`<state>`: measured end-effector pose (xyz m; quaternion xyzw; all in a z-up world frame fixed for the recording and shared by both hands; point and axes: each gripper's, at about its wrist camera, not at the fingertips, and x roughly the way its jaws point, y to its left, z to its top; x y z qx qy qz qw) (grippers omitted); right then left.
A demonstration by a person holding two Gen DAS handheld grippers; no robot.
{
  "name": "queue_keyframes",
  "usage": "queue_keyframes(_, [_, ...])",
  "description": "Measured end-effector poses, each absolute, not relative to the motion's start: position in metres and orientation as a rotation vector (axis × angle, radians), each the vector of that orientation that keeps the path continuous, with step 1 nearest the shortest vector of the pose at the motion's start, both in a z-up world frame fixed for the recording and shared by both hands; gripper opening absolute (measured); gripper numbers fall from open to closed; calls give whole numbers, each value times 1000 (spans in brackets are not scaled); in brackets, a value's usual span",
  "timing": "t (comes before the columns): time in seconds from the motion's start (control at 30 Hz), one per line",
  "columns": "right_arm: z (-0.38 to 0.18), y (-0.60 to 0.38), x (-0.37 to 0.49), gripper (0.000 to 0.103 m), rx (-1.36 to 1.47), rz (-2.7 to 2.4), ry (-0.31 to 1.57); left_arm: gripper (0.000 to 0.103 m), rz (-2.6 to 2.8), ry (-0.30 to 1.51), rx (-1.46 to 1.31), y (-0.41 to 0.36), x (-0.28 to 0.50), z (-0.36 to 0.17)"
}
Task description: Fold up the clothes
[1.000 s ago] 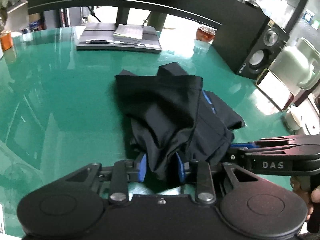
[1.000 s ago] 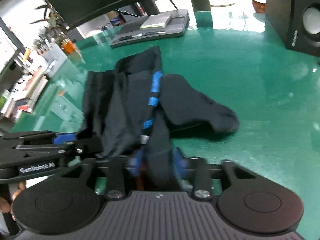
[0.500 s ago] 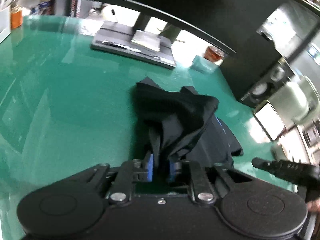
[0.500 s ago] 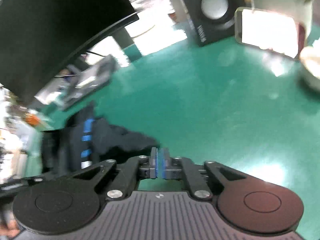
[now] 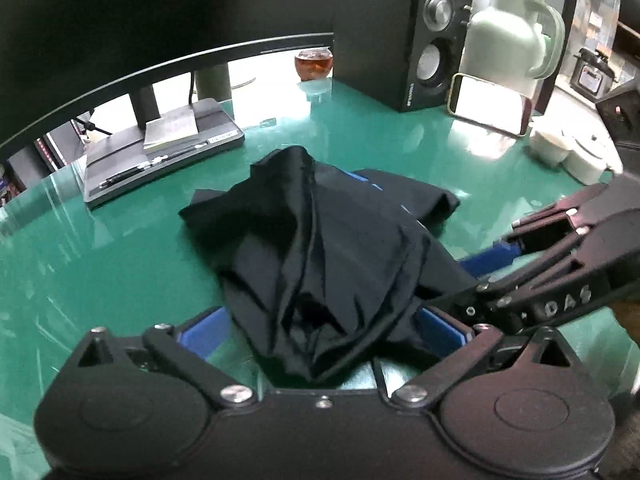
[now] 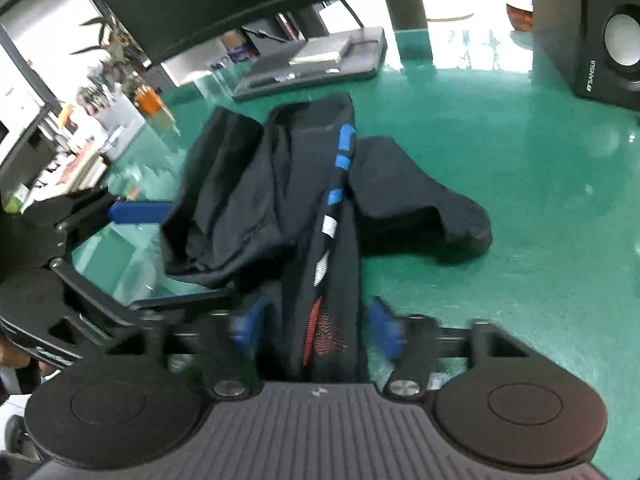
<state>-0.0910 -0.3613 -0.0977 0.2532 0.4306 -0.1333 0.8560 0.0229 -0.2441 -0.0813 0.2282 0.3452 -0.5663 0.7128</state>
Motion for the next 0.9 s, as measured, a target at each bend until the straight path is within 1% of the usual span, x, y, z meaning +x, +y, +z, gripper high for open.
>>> queue_keyframes(0.03, [-98,-363,-91,21,547,-285,909,74,-1263,796,464,-245,27,-81])
queue_keyframes(0.13, [-99,-365,-95,19,570,-303,900,52,-1266,924,289,-246,48,-82])
queue_keyframes(0.17, [-99,-367,-98,18,579,-311,897,45,-1259,939,267,-245,52,-83])
queue_keyframes(0.2, [-99,-369,-100,18,591,-317,893,30,-1231,966,240,-245,60,-85])
queue_keyframes(0.23, [-100,-373,-104,18,619,-326,883,24,-1204,990,214,-246,66,-88])
queue_keyframes(0.27, [-102,-376,-106,17,642,-331,876,23,-1194,998,200,-246,70,-89])
queue_keyframes(0.33, [-103,-380,-109,14,675,-341,855,16,-1167,1021,127,-244,78,-90])
queue_keyframes(0.43, [-102,-386,-107,14,678,-366,825,12,-1123,1028,48,-239,87,-88])
queue_keyframes(0.7, [-94,-418,-140,14,814,-551,690,11,-1067,1007,-66,-219,103,-71])
queue_keyframes(0.8, [-98,-431,-164,14,891,-680,644,11,-1025,1019,-107,-213,112,-71])
queue_keyframes(0.83, [-100,-436,-175,12,926,-737,628,11,-1014,1027,-122,-211,115,-73])
queue_keyframes(0.9, [-104,-443,-190,12,975,-816,617,11,-978,1048,-154,-204,121,-77])
